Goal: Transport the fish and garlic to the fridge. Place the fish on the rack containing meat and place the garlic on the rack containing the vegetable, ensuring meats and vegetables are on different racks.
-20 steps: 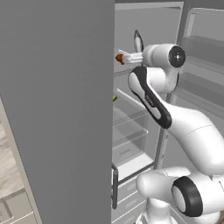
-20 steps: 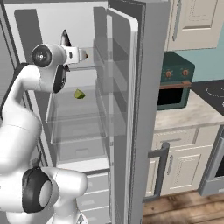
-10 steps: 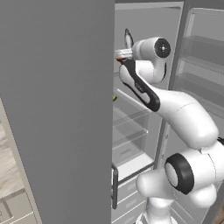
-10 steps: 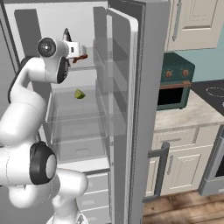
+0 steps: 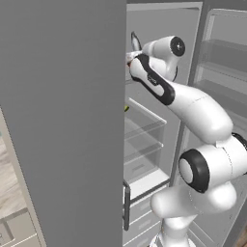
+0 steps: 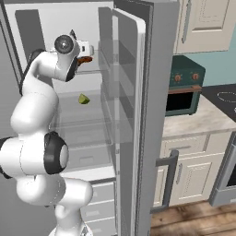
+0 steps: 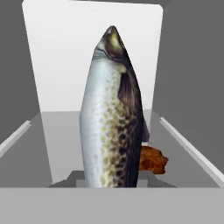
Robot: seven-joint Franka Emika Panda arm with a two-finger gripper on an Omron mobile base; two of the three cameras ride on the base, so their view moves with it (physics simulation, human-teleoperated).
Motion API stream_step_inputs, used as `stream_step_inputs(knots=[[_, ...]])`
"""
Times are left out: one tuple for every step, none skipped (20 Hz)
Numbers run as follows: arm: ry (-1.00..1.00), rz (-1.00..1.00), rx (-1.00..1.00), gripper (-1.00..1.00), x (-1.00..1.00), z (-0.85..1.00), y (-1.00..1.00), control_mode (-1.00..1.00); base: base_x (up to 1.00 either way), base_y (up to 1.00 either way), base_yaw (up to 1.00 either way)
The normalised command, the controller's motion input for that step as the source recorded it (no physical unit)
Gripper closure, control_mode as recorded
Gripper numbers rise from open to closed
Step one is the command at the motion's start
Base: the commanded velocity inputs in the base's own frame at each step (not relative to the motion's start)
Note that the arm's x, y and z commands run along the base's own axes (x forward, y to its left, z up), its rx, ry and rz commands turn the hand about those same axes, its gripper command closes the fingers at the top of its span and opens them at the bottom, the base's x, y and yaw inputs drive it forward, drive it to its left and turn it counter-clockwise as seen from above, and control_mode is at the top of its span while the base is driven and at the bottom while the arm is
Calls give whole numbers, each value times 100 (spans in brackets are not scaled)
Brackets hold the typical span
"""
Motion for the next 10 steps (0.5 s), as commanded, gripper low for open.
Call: stream_step_inputs(knots=[[9, 6, 0, 100, 31, -26, 0, -100, 0, 0, 0], [8, 4, 0, 100, 28, -31, 9, -100, 0, 0, 0], [6, 2, 0, 100, 20, -34, 18, -100, 0, 0, 0], [4, 0, -1, 100, 16, -36, 25, -100, 0, 0, 0], [2, 0, -2, 100, 13, -33, 28, -100, 0, 0, 0], [5, 0, -1, 100, 22, -33, 26, -100, 0, 0, 0], [5, 0, -1, 100, 26, -33, 28, -100, 0, 0, 0], [5, 0, -1, 100, 31, -35, 31, -100, 0, 0, 0], [5, 0, -1, 100, 34, -34, 28, -100, 0, 0, 0], [3, 0, -1, 100, 36, -31, 29, -100, 0, 0, 0]])
